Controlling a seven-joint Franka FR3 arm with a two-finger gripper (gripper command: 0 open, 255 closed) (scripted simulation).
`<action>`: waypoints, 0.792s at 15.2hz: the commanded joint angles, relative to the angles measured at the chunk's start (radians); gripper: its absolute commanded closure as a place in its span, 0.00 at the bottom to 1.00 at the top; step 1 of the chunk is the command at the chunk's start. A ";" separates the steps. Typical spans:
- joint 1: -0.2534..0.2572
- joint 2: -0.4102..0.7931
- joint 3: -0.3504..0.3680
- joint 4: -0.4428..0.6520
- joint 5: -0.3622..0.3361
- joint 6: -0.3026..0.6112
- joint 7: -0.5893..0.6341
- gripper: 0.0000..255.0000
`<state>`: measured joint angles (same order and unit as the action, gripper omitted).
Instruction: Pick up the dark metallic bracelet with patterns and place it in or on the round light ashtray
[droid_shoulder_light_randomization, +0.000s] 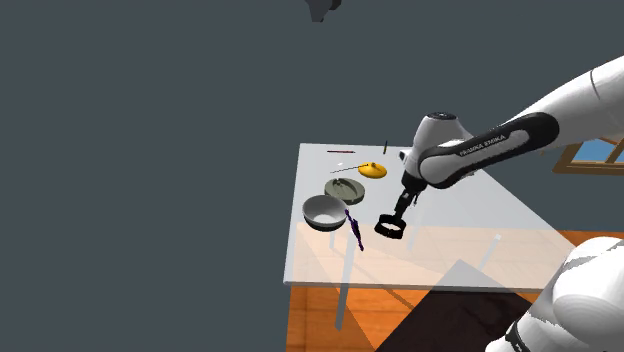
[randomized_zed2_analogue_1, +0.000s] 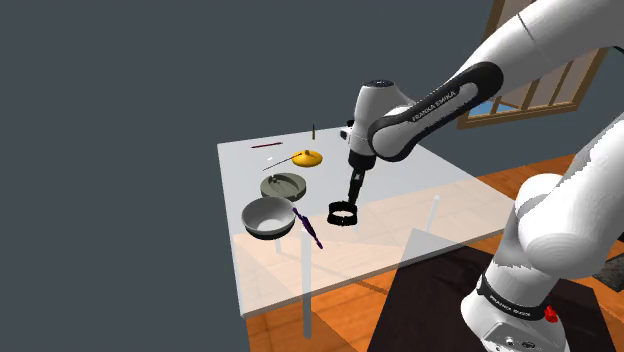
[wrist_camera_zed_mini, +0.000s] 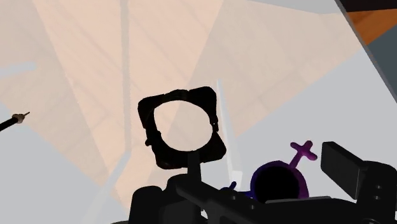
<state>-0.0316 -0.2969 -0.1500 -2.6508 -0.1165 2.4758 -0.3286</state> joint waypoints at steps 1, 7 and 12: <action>0.007 0.084 -0.018 0.003 0.021 0.083 -0.028 0.00; 0.027 0.353 -0.051 0.067 0.181 0.281 -0.189 0.00; 0.011 0.456 -0.025 0.095 0.262 0.351 -0.257 0.00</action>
<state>-0.0173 0.1388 -0.1802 -2.5591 0.1304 2.8102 -0.5719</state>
